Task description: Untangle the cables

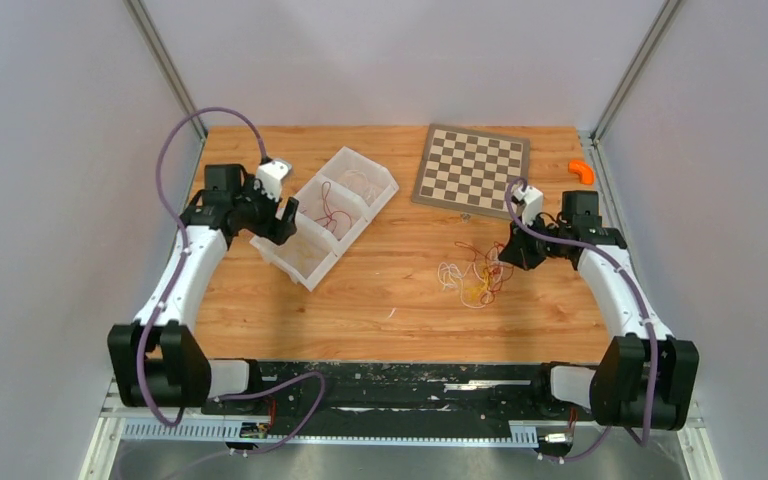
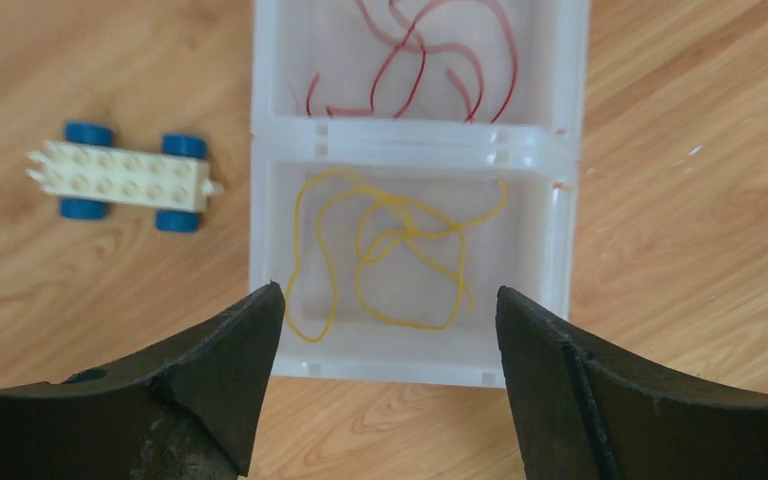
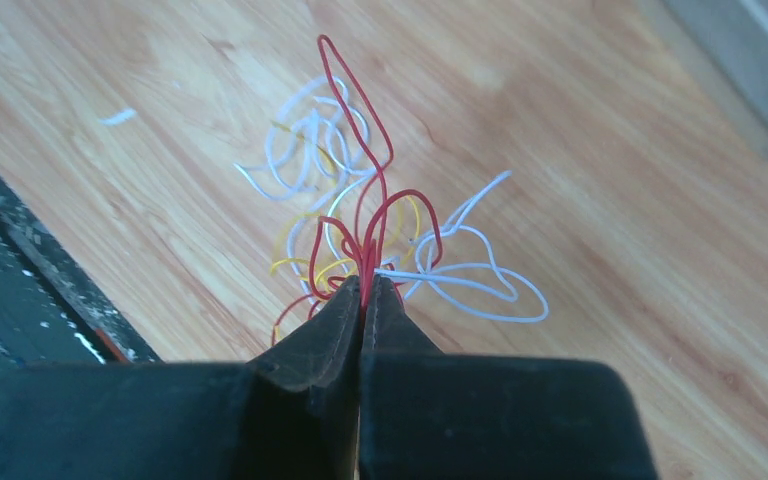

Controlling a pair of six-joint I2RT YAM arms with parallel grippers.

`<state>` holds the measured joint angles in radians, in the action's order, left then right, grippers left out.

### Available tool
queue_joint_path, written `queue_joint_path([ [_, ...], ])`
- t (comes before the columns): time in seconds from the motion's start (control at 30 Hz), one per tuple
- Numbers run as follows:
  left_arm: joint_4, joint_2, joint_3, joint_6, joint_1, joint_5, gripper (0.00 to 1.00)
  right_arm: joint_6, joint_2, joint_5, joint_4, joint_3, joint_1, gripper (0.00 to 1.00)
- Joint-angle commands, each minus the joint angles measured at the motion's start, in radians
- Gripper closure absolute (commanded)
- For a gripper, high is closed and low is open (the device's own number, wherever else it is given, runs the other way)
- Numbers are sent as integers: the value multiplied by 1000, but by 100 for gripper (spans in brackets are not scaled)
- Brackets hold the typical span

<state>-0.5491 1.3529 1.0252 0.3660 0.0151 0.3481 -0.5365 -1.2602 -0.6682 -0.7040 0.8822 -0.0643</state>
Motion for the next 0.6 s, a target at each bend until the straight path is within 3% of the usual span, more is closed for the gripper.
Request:
queue_joint_path([
  [0.0,-77,-162,116,56,-9,188,8,72,75,-170,2,90,31,100],
  [0.03,-76,-183,115,65,-9,232,2,81,83,-181,4,100,44,100],
  [0.1,-67,-187,113,71,-9,276,0,93,91,-188,3,119,85,100],
  [0.17,-66,-174,120,55,-9,332,0,109,96,-199,2,139,119,100],
  [0.27,-36,-186,104,28,24,532,2,157,108,-251,3,178,143,100],
  [0.3,32,-210,65,-3,44,560,2,172,112,-271,4,191,150,100],
  [0.4,279,-275,-64,-42,187,606,3,215,126,-310,8,230,178,100],
  [0.57,505,-237,-182,-55,409,544,5,240,143,-339,9,249,209,100],
])
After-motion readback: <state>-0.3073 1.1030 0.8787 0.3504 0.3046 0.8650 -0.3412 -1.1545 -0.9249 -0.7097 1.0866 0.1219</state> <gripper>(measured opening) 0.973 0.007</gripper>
